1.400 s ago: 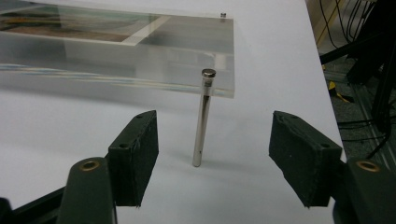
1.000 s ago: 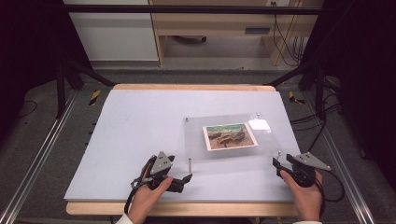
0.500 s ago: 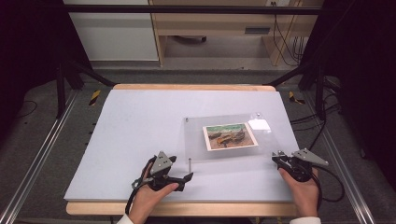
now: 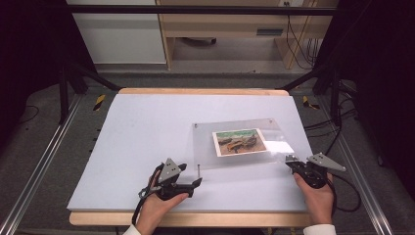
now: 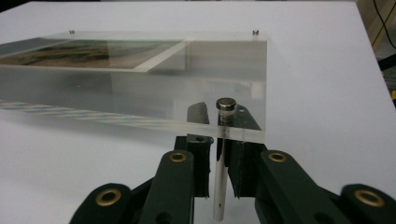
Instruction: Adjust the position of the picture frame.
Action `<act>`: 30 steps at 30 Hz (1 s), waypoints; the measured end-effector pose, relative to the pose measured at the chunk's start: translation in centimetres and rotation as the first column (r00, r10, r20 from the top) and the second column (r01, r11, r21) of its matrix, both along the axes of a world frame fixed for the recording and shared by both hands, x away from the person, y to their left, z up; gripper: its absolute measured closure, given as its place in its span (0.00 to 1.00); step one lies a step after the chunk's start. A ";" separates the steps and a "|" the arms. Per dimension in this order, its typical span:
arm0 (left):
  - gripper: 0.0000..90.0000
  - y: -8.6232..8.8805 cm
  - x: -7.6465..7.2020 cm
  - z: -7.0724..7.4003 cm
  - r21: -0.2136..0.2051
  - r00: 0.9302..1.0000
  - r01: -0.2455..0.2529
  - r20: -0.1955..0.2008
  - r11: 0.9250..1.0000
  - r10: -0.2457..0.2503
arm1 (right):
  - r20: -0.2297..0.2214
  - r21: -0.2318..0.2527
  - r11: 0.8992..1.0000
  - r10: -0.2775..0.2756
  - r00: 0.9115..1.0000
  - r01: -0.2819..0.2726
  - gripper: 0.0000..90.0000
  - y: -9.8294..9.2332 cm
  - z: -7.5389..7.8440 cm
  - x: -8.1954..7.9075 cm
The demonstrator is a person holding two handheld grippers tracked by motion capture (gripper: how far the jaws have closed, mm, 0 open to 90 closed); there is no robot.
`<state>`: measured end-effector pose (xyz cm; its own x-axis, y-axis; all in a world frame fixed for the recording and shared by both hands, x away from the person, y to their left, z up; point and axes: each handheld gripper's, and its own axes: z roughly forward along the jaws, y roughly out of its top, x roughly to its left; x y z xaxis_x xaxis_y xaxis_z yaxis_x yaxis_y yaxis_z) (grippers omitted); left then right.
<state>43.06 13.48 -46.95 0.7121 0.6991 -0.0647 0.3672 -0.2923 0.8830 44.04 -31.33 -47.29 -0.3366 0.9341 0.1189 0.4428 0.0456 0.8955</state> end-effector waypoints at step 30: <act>0.94 -0.8 0.9 -0.3 -0.181 1.000 -0.022 0.008 0.983 0.023 | 0.003 0.030 1.000 -0.003 1.000 0.002 0.93 0.1 0.7 -0.3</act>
